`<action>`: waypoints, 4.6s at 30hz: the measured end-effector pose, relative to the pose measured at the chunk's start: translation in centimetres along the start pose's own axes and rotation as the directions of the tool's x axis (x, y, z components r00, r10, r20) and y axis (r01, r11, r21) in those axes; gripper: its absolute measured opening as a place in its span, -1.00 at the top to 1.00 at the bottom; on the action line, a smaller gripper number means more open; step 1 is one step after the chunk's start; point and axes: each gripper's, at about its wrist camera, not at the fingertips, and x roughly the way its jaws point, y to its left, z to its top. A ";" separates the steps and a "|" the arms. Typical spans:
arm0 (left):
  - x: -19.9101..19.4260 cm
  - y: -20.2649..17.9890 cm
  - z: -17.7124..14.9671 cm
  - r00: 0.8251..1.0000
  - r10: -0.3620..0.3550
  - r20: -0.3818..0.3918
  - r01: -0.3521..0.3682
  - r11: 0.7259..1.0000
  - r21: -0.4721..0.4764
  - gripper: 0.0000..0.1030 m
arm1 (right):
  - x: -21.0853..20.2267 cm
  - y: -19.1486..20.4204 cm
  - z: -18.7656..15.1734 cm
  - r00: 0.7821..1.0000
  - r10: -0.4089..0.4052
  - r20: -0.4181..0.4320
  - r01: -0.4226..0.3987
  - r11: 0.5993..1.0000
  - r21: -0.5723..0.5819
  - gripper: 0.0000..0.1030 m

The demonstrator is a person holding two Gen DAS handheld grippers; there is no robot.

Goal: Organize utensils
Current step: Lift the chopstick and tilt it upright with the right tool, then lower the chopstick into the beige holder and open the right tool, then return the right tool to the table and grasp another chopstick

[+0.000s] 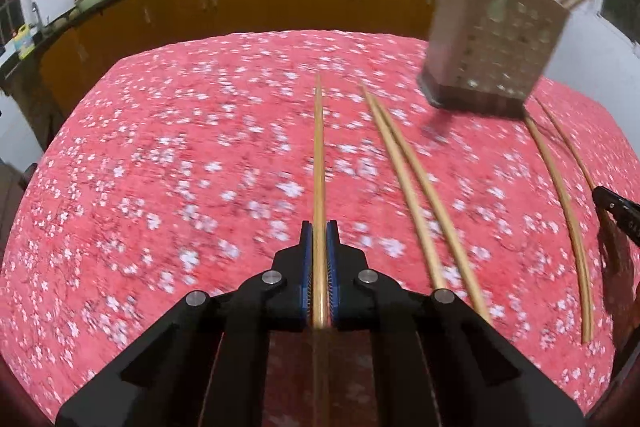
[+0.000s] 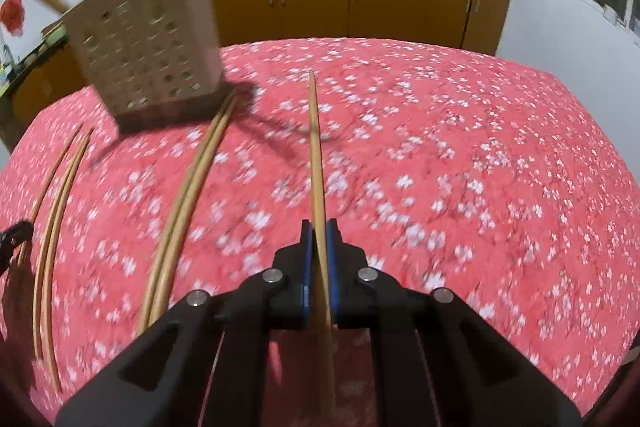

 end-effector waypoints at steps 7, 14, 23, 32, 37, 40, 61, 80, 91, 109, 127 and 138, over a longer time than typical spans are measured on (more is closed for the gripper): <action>0.0 0.7 -0.1 1.000 -0.013 0.001 0.013 1.000 -0.011 0.84 | 0.7 -1.0 0.6 1.000 0.018 0.001 -0.018 0.999 0.043 0.83; 0.0 0.9 -0.1 0.999 -0.034 0.002 0.034 0.999 -0.031 0.83 | 0.5 -1.1 0.6 1.000 0.023 0.001 -0.023 0.999 0.046 0.83; -0.3 1.2 -0.3 0.999 -0.042 0.003 0.042 0.998 -0.039 0.83 | 0.6 -1.1 0.7 1.000 0.022 0.001 -0.022 0.999 0.046 0.83; -1.3 1.0 -1.1 0.999 -0.045 0.000 0.045 0.999 -0.024 0.83 | 0.0 -1.0 0.1 1.000 0.029 -0.001 -0.029 0.999 0.034 0.82; -1.2 0.8 -0.8 0.999 -0.034 -0.003 0.034 0.999 -0.010 0.86 | -0.3 -1.0 0.1 1.000 0.030 0.001 -0.030 0.999 0.026 0.85; -1.6 0.8 -0.3 0.999 -0.037 -0.004 0.037 0.999 -0.015 0.86 | -1.1 -1.3 0.3 0.999 0.048 0.017 -0.049 0.998 0.036 0.85; -12.3 2.2 6.9 0.928 -0.096 0.361 0.128 0.990 -0.065 0.86 | -13.0 -2.3 6.1 0.918 0.089 0.387 -0.110 0.993 0.031 0.85; -20.9 -2.5 12.4 0.821 -0.297 0.488 0.277 0.954 0.116 0.86 | -24.0 2.5 14.6 0.736 0.361 0.573 -0.361 0.925 -0.119 0.85; -17.7 -5.8 16.8 0.822 -0.282 0.494 0.260 0.959 0.114 0.86 | -19.6 6.0 17.7 0.707 0.262 0.657 -0.238 0.963 -0.129 0.85; -12.4 -6.9 16.5 0.879 -0.286 0.382 0.278 0.957 0.076 0.84 | -15.6 6.1 16.4 0.785 0.288 0.549 -0.268 0.956 -0.118 0.52; -16.5 -4.0 14.9 0.826 -0.286 0.485 0.316 0.949 0.022 0.81 | -19.8 1.4 9.4 0.793 0.269 0.547 -0.277 0.958 -0.068 0.52; -11.8 -0.2 6.8 0.932 -0.156 0.329 0.181 0.982 -0.048 0.81 | -5.2 2.5 1.0 0.964 0.262 0.045 -0.261 0.965 -0.012 0.64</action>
